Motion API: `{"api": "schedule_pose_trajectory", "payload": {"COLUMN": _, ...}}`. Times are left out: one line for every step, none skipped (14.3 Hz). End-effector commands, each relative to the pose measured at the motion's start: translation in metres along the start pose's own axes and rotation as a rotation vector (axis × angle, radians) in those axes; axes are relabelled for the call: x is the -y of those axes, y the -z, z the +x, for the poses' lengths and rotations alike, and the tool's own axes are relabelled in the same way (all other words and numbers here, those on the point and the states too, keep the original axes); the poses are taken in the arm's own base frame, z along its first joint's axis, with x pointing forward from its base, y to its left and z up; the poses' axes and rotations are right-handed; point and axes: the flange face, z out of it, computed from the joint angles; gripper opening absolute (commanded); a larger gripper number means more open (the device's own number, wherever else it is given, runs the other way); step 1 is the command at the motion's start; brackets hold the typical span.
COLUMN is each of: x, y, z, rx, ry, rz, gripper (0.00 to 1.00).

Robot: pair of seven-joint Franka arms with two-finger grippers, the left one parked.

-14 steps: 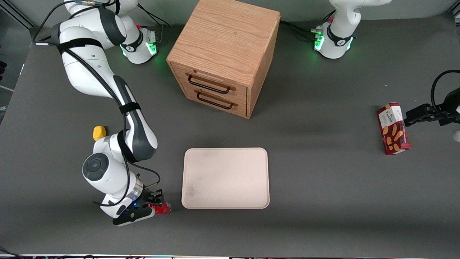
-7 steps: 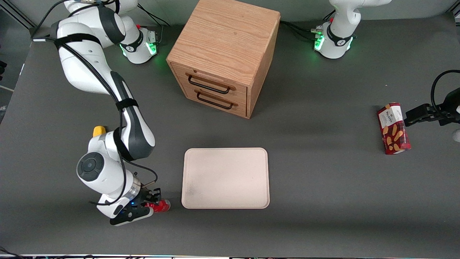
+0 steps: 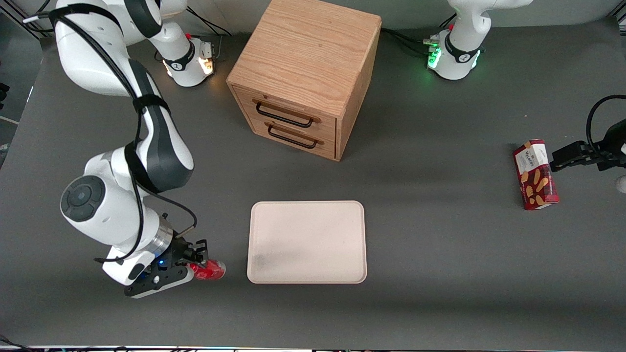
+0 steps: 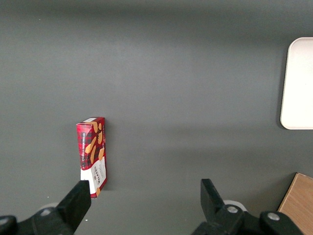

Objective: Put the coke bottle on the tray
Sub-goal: 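Lift the bottle and carry it over the tray's rim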

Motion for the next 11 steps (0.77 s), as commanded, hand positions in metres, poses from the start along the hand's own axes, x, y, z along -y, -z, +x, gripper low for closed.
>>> {"api": "schedule_pose_trajectory", "payload": {"x": 0.019, "y": 0.047, "z": -0.001, "rx": -0.001, "ry": 0.032, "rz": 0.008, "gripper": 0.0}}
{"api": "schedule_pose_trajectory", "payload": {"x": 0.023, "y": 0.051, "z": -0.001, "rx": 0.005, "ry": 0.035, "rz": 0.011, "gripper": 0.0}}
{"api": "schedule_pose_trajectory", "payload": {"x": 0.036, "y": 0.055, "z": -0.001, "rx": 0.001, "ry": 0.033, "rz": 0.027, "gripper": 0.0}}
{"api": "schedule_pose_trajectory", "payload": {"x": 0.048, "y": 0.057, "z": 0.0, "rx": -0.004, "ry": 0.009, "rz": 0.041, "gripper": 0.0}}
{"api": "schedule_pose_trajectory", "payload": {"x": 0.062, "y": 0.062, "z": 0.001, "rx": -0.018, "ry": -0.012, "rz": 0.055, "gripper": 0.0}}
{"api": "schedule_pose_trajectory", "payload": {"x": 0.078, "y": 0.054, "z": 0.001, "rx": -0.019, "ry": -0.006, "rz": 0.042, "gripper": 0.0}}
{"api": "schedule_pose_trajectory", "payload": {"x": 0.087, "y": 0.051, "z": 0.003, "rx": -0.04, "ry": 0.003, "rz": 0.013, "gripper": 0.0}}
{"api": "schedule_pose_trajectory", "payload": {"x": 0.097, "y": 0.045, "z": 0.004, "rx": -0.057, "ry": 0.017, "rz": -0.002, "gripper": 0.0}}
{"api": "schedule_pose_trajectory", "payload": {"x": 0.103, "y": 0.028, "z": 0.005, "rx": -0.054, "ry": 0.019, "rz": -0.005, "gripper": 0.0}}
{"api": "schedule_pose_trajectory", "payload": {"x": 0.111, "y": 0.017, "z": 0.005, "rx": -0.058, "ry": 0.019, "rz": -0.004, "gripper": 0.0}}
{"api": "schedule_pose_trajectory", "payload": {"x": 0.119, "y": 0.002, "z": 0.005, "rx": -0.057, "ry": 0.017, "rz": -0.009, "gripper": 0.0}}
